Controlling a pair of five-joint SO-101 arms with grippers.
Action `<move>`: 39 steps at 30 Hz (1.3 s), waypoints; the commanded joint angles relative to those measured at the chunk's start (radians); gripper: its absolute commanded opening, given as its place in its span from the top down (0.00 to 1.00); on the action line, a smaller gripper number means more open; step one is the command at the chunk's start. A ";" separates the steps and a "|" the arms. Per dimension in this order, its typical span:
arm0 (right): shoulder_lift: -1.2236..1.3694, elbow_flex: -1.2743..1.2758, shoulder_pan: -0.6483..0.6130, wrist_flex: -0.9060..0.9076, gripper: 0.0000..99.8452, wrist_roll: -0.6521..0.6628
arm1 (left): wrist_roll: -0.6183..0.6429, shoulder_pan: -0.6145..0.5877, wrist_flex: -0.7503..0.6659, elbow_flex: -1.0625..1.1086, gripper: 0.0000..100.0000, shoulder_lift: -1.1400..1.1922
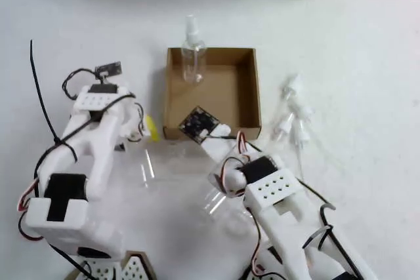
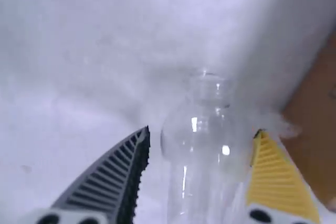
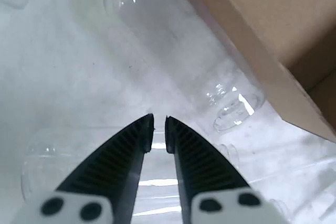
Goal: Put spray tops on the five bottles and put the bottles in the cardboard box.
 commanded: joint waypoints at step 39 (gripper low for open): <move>-0.005 -0.017 0.097 -0.005 0.98 0.009 | -0.071 0.051 -0.114 0.041 0.98 -0.010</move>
